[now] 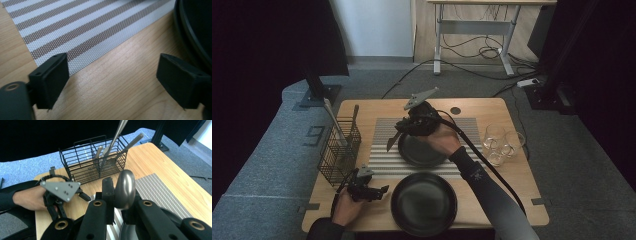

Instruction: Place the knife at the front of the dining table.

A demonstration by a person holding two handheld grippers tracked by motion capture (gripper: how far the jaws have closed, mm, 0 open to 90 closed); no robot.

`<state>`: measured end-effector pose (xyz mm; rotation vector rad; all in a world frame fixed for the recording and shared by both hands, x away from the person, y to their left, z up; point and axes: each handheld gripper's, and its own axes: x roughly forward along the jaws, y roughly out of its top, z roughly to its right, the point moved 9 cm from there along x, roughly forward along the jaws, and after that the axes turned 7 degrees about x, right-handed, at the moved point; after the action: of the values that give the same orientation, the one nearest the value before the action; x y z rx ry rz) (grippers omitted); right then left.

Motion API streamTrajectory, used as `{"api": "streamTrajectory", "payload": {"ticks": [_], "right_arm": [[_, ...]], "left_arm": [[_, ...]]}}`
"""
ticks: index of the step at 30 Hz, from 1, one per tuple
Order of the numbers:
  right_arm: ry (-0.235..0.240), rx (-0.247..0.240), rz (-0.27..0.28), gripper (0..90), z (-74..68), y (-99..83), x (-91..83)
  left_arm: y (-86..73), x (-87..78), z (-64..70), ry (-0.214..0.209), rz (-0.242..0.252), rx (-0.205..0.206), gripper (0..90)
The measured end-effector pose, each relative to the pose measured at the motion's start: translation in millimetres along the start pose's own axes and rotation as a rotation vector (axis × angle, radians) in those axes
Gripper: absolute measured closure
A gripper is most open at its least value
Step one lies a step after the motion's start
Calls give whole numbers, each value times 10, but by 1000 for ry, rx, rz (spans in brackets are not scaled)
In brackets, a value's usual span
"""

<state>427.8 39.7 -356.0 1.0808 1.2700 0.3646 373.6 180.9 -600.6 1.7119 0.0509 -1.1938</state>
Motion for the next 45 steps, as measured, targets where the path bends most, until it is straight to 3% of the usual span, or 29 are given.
{"api": "streamTrajectory", "payload": {"ticks": [6, 10, 14, 22, 28, 35, 45], "right_arm": [[-2, 12, 10, 824, 32, -139, -89], [-5, 17, 15, 824, 38, -215, -126], [2, 26, 14, 824, 47, -322, -135], [8, 55, 4, 823, 79, -520, -123], [32, 58, -1, 823, 34, -612, -96], [61, 49, -4, 824, -45, -651, -60], [94, 42, -8, 823, -123, -659, 11]], "left_arm": [[105, -63, 23, -29, 26, -1, 138], [197, -111, 72, -90, 63, -10, 135], [307, -142, 93, -122, 74, 23, 104], [483, -125, 133, -124, 89, 78, 55], [650, -132, 189, -120, 112, 125, 143], [859, -204, 297, -129, 172, 183, 207], [924, -244, 331, -153, 234, 184, 433]]}}
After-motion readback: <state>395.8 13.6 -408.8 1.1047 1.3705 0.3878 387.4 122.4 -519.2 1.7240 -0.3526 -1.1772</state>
